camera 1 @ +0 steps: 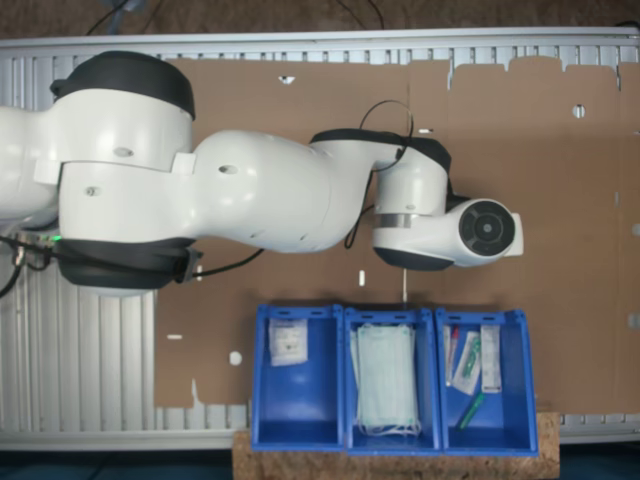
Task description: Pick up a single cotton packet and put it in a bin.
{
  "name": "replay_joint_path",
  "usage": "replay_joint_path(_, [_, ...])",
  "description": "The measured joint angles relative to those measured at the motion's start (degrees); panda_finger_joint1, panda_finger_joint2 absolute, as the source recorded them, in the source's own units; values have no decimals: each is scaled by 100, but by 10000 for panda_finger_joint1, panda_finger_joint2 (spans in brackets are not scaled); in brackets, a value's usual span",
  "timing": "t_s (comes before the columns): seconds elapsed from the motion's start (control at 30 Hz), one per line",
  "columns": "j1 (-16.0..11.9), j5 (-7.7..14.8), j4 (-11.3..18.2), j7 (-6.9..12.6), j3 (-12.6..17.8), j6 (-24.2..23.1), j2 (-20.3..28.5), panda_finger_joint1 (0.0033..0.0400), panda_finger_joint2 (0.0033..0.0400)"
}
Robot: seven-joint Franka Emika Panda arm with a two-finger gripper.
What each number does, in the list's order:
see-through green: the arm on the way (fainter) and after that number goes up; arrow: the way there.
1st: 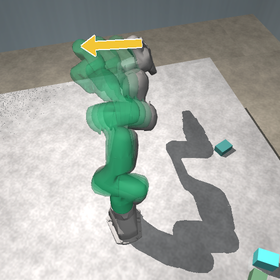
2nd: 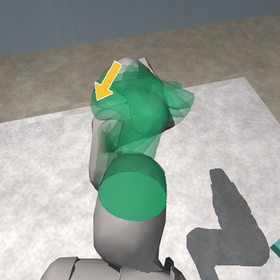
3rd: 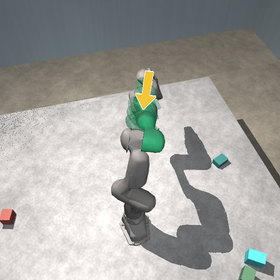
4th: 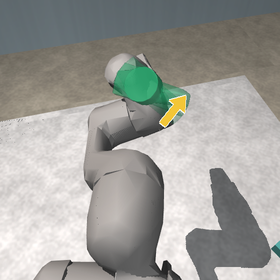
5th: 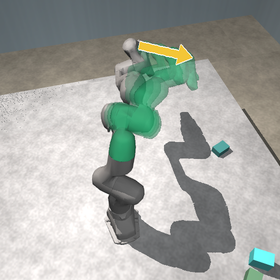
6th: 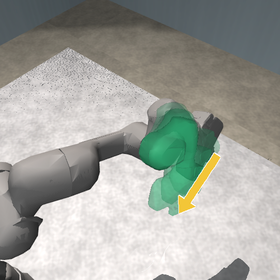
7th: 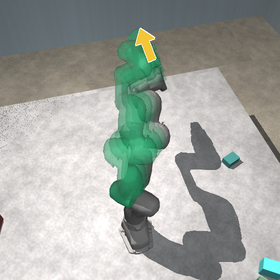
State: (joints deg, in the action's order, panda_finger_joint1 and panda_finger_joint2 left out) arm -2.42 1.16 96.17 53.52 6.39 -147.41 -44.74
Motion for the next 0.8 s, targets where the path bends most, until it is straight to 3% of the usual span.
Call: replay_joint_path(0.8, [19,0,1,0,0,-108,-120,400,400])
